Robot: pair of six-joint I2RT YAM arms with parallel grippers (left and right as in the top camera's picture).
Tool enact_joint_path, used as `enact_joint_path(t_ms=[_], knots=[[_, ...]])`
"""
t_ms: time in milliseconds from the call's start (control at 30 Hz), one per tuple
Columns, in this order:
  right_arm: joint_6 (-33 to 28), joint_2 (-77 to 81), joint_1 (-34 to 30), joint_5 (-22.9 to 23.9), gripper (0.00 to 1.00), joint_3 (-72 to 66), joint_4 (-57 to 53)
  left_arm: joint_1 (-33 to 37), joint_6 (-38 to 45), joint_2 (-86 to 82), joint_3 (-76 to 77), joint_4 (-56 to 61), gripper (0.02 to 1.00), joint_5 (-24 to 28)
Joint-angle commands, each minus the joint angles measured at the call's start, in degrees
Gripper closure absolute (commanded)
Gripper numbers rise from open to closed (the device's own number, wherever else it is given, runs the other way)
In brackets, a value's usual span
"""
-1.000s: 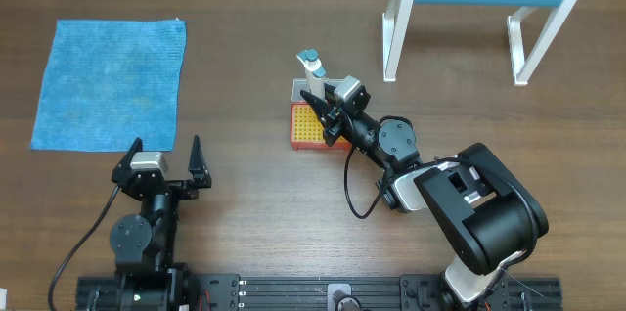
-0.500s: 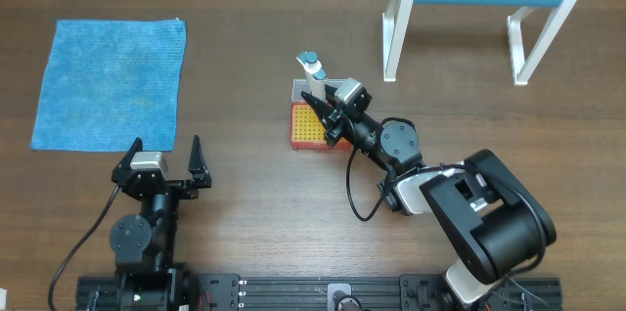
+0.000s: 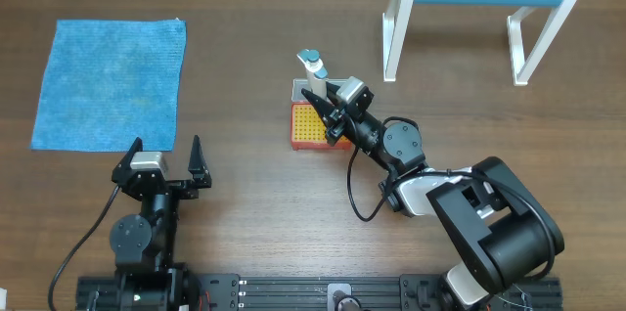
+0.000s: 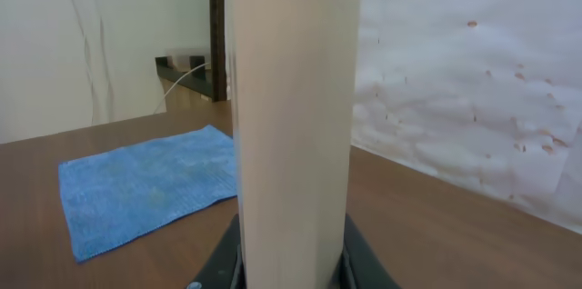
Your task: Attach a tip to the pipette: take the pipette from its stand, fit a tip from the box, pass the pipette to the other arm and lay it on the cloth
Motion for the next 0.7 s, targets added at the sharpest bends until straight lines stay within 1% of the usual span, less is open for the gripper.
enact_joint_path(t_ms=[33, 700], knots=[[-0.83, 1.77, 0.39, -0.76, 0.923, -0.33, 0.52, -0.17, -0.52, -0.22, -0.11, -0.35, 0.023, -0.83], [-0.83, 3.52, 0.39, -0.76, 0.921, 0.7, 0.2, -0.17, -0.55, -0.22, -0.11, -0.35, 0.02, -0.83]])
